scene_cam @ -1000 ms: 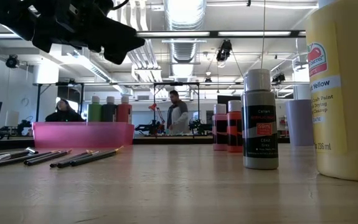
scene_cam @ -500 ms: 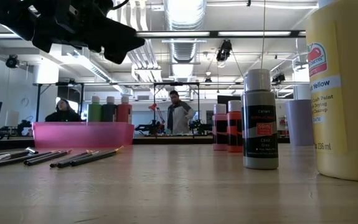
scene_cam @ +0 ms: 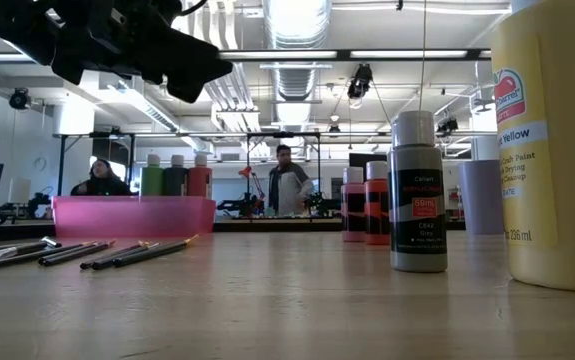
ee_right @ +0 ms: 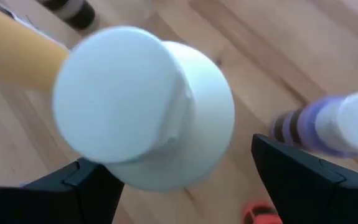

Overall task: Pick & Place Paint Supplies
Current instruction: Put the large white paint bottle into the pink bin

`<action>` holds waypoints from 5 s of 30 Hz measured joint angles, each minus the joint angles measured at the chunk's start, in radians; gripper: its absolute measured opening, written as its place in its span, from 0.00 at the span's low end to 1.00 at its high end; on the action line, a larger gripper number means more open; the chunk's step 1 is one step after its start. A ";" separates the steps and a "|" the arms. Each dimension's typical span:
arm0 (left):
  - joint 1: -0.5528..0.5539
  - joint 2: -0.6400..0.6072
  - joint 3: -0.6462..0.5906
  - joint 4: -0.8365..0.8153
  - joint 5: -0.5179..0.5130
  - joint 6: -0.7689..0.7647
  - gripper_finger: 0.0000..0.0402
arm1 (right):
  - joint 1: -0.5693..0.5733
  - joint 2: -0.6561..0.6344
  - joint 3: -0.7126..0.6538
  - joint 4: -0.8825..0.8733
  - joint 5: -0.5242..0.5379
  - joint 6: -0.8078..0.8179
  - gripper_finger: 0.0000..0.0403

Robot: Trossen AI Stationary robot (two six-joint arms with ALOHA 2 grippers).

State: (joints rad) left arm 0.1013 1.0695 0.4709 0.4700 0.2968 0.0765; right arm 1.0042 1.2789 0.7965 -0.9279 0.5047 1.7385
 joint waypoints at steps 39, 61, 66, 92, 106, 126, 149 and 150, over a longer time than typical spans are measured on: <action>0.000 0.000 0.000 0.000 0.000 -0.002 0.48 | -0.003 0.199 -0.099 0.212 0.261 -0.096 0.74; 0.000 0.000 0.000 0.000 0.000 -0.001 0.48 | -0.041 0.237 -0.100 0.228 0.375 -0.142 0.71; 0.000 0.000 0.000 0.000 0.000 -0.001 0.48 | -0.069 0.237 -0.100 0.228 0.389 -0.160 0.73; 0.000 0.000 0.000 0.000 0.000 -0.001 0.48 | -0.113 0.186 -0.068 0.174 0.355 -0.280 0.46; 0.000 0.000 0.000 0.000 0.000 -0.001 0.48 | -0.197 -0.022 0.050 0.120 0.359 -0.639 0.46; 0.000 0.000 0.001 0.055 -0.003 -0.002 0.48 | -0.428 -0.033 0.326 0.145 0.284 -1.189 0.48; -0.024 0.000 0.002 0.273 -0.003 0.062 0.48 | -0.703 0.278 0.538 0.346 0.007 -1.584 0.48; -0.028 0.000 0.002 0.282 -0.003 0.073 0.48 | -0.710 0.289 0.549 0.344 0.007 -1.588 0.49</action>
State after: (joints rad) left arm 0.0731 1.0695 0.4728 0.7519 0.2939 0.1494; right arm 0.2944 1.5680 1.3458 -0.5842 0.5119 0.1505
